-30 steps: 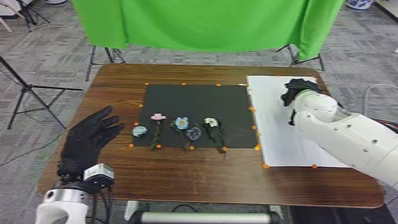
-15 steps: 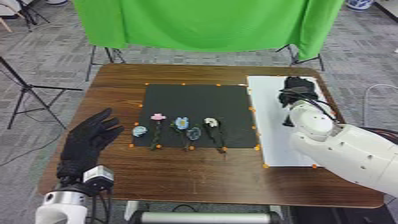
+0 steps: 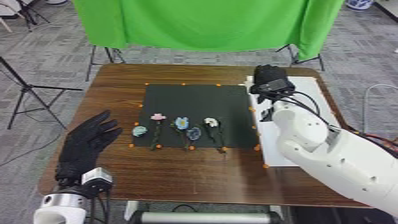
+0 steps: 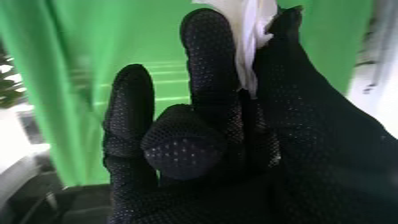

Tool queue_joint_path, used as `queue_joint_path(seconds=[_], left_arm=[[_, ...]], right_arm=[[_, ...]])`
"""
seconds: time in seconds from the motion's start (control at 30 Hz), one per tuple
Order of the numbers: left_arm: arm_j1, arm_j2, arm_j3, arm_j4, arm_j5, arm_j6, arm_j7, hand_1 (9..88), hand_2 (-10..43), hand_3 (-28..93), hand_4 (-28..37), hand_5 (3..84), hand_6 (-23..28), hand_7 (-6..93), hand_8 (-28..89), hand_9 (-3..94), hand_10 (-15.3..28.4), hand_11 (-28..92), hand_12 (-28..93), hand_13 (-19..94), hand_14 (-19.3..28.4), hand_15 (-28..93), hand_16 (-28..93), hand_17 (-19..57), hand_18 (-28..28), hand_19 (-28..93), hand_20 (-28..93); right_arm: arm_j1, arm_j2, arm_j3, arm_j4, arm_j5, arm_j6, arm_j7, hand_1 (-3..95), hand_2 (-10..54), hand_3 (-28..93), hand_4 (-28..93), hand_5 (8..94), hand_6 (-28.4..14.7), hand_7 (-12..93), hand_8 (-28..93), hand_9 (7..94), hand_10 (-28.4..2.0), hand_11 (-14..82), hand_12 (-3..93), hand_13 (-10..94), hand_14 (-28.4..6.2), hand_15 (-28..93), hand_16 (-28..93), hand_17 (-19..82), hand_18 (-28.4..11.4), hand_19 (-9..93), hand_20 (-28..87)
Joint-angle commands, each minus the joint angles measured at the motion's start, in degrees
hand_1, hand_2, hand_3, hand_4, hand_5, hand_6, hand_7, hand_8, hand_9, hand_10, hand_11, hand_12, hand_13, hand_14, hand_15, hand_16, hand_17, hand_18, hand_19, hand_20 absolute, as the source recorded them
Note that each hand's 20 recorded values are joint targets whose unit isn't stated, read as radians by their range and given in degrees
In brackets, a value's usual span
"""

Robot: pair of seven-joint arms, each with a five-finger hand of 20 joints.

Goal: Arrange flowers

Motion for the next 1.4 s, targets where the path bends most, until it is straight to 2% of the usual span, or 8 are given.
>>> queue_joint_path(seconds=[0.03,0.5,0.57,0.67,0.73,0.93,1.27,1.4], left_arm=[[0.60,-0.61,-0.31,-0.50,0.35,0.10,-0.78,25.4,4.1,83,-18.7,43.3,12.0,15.4,-10,40.1,20.3,28,10,31,27.5,54,-11,-5.8,24.2,64,-5],[0.99,-0.81,-0.06,-0.40,0.21,0.23,-0.45,25.4,4.1,83,-18.7,43.3,12.0,15.4,-10,40.1,20.3,28,10,31,27.5,54,-11,-5.8,24.1,64,-5],[0.97,-0.82,-0.06,-0.40,0.27,0.29,-0.52,25.4,4.1,83,-18.7,43.3,12.0,15.3,-10,40.1,20.3,28,10,31,27.5,54,-11,-5.8,24.1,64,-5],[0.83,-0.85,0.00,-0.36,0.39,0.13,-0.92,25.4,4.1,83,-18.7,43.3,12.0,15.4,-10,40.1,20.3,28,10,31,27.5,54,-11,-5.8,24.0,64,-5],[0.88,-0.84,-0.04,-0.33,0.41,0.04,-0.91,25.4,4.1,83,-18.7,43.3,11.9,15.4,-10,40.1,20.3,28,10,31,27.5,54,-11,-5.8,24.1,64,-5],[0.88,-0.76,0.08,-0.20,0.35,0.19,-0.86,25.5,4.2,83,-18.7,43.3,12.0,15.3,-10,40.1,20.3,28,10,31,27.6,54,-11,-5.8,24.1,64,-5],[1.10,-0.54,0.27,-0.06,0.27,0.12,-0.88,25.4,4.1,83,-18.6,43.3,12.0,15.4,-10,40.1,20.3,28,10,31,27.6,54,-11,-5.8,24.1,64,-5],[0.97,-0.60,0.38,-0.02,0.44,-0.06,-1.20,25.4,4.2,83,-18.7,43.3,12.0,15.3,-10,40.1,20.2,28,10,31,27.7,54,-11,-5.8,24.1,64,-5]], right_arm=[[-6.77,-0.86,-3.88,-0.63,-6.14,-0.83,-2.87,51.6,-9.5,83,-28,82.6,1.9,27,-1,93.7,-6.8,19.4,31.8,82,-3.9,81,15,34,-19.7,93,10],[-12.10,-2.97,0.19,-3.76,-5.64,-2.53,-3.86,51.5,-9.5,83,-28,82.5,1.6,27,-1,93.7,-7.1,19.9,32.2,82,-4.2,81,15,34,-19.9,93,10],[-13.48,-3.15,1.66,-4.53,-5.82,-3.81,-5.06,51.3,-9.5,83,-28,82.2,1.6,27,0,93.5,-7.1,19.9,32.4,82,-4.3,81,15,34,-19.9,93,11],[-18.04,-5.17,7.75,-6.21,-5.31,-10.47,-6.04,49.1,-9.5,85,-28,79.8,1.5,28,-2,92.2,-7.1,18.6,33.6,80,-4.7,81,15,32,-20.0,93,10],[-17.56,-4.81,7.03,-5.89,-5.14,-9.95,-5.99,47.2,-9.5,85,-28,76.9,0.8,28,-3,90.3,-7.3,17.2,34.4,78,-5.7,80,15,30,-20.1,91,11],[-20.78,-4.80,10.63,-6.99,-4.15,-14.19,-6.25,44.5,-9.5,87,-28,70.3,-0.3,28,-5,83.6,-8.7,17.2,34.6,74,-6.5,81,14,26,-20.5,90,13],[-23.75,-6.38,15.01,-8.21,-3.16,-18.03,-7.17,40.0,-9.5,89,-28,66.4,-0.9,26,-13,74.9,-10.1,28.8,26.4,71,-7.4,82,12,25,-20.9,88,18],[-24.78,-6.40,17.17,-9.08,-1.44,-19.37,-6.96,37.4,-9.5,92,-28,63.3,-1.7,25,-17,68.3,-12.5,36.3,20.5,68,-8.6,83,11,24,-21.7,87,21]])
